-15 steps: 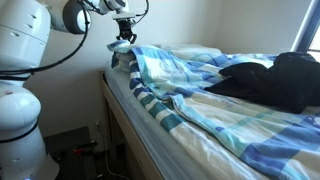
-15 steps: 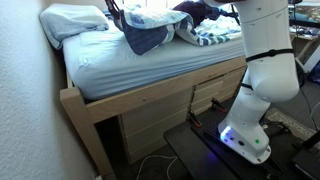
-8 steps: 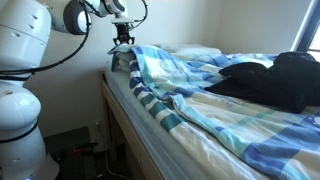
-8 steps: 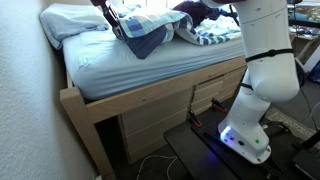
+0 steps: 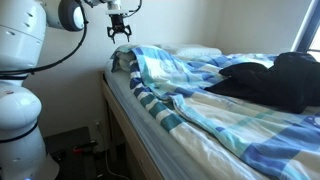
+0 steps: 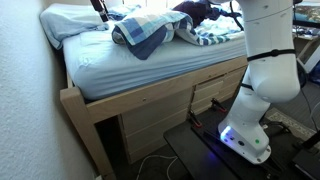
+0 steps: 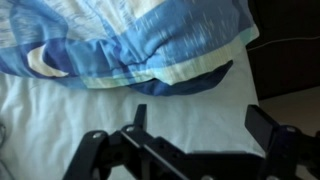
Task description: Place the stuffed duck under the the duvet cover
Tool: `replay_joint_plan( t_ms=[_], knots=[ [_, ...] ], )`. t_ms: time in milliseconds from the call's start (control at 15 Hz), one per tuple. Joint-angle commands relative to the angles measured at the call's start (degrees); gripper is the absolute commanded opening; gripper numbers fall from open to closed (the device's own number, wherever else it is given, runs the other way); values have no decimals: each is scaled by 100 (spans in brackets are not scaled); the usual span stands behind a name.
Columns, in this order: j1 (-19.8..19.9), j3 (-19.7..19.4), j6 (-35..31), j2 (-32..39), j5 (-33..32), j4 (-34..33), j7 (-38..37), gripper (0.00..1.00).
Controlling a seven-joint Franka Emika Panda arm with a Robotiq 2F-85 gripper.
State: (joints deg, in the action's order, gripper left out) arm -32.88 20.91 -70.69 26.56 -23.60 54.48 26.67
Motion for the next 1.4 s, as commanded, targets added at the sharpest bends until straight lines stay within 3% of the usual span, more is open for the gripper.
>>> replay_joint_plan(
  t_ms=[0, 733, 1200, 1267, 1333],
  knots=[
    [80, -41, -476, -309, -77, 30, -204, 100],
    [523, -341, -1623, -1104, -467, 534, -1057, 100],
    [933, -476, -2726, -2048, -422, 1837, -1946, 100],
    [795, -418, -2317, -1462, -450, 984, -1643, 100],
    [815, -424, -2363, -1533, -448, 1085, -1681, 100]
  ],
)
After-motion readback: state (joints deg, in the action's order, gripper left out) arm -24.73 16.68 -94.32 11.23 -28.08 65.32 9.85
